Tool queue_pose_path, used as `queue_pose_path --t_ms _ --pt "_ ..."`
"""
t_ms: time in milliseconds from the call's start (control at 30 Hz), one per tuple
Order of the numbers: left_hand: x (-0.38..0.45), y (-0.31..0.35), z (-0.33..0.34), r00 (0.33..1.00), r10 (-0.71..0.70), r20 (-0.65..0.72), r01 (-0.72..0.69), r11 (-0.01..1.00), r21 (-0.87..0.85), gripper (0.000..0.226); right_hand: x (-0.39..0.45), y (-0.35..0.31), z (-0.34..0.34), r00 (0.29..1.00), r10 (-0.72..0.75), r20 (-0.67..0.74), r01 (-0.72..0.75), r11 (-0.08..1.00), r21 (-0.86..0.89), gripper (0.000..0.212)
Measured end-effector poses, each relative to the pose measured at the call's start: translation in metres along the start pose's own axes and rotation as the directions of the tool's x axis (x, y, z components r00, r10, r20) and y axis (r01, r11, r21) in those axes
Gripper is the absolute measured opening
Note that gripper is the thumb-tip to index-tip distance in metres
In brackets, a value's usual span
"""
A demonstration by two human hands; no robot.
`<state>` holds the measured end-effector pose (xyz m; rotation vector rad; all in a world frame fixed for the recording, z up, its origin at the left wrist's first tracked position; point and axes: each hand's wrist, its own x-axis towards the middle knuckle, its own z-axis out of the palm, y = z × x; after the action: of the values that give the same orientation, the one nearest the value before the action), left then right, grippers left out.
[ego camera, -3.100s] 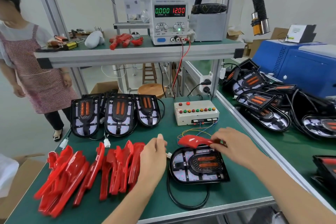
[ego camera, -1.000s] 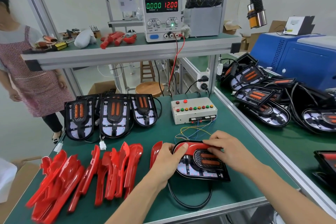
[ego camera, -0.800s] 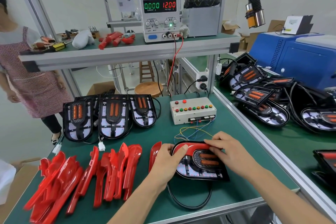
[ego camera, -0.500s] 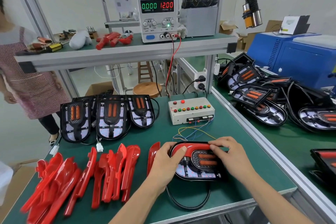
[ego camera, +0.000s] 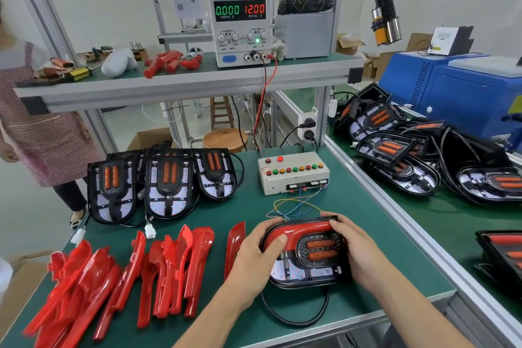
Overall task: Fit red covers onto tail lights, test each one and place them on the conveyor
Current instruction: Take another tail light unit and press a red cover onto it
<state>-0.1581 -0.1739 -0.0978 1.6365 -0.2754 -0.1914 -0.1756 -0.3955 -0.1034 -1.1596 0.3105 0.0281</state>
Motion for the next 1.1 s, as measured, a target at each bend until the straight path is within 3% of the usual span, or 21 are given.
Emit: queue_pose_path --t_ms 167,867,1100 --pt "0.000 0.005 -0.006 0.996 -0.004 0.084 0.006 1.000 -0.019 0.027 -0.005 0.005 0.004 0.999 -0.043 0.004 0.043 0.999 -0.024 0.022" --pt "0.008 0.003 -0.009 0.975 -0.198 0.103 0.218 0.939 -0.267 0.023 -0.011 0.004 0.018 0.992 -0.062 -0.108 0.051 0.994 -0.101 0.025" --pt "0.011 0.001 -0.001 0.967 -0.245 -0.069 0.222 0.945 -0.239 0.010 -0.016 0.004 0.024 0.992 -0.072 -0.101 0.058 0.989 -0.138 0.024"
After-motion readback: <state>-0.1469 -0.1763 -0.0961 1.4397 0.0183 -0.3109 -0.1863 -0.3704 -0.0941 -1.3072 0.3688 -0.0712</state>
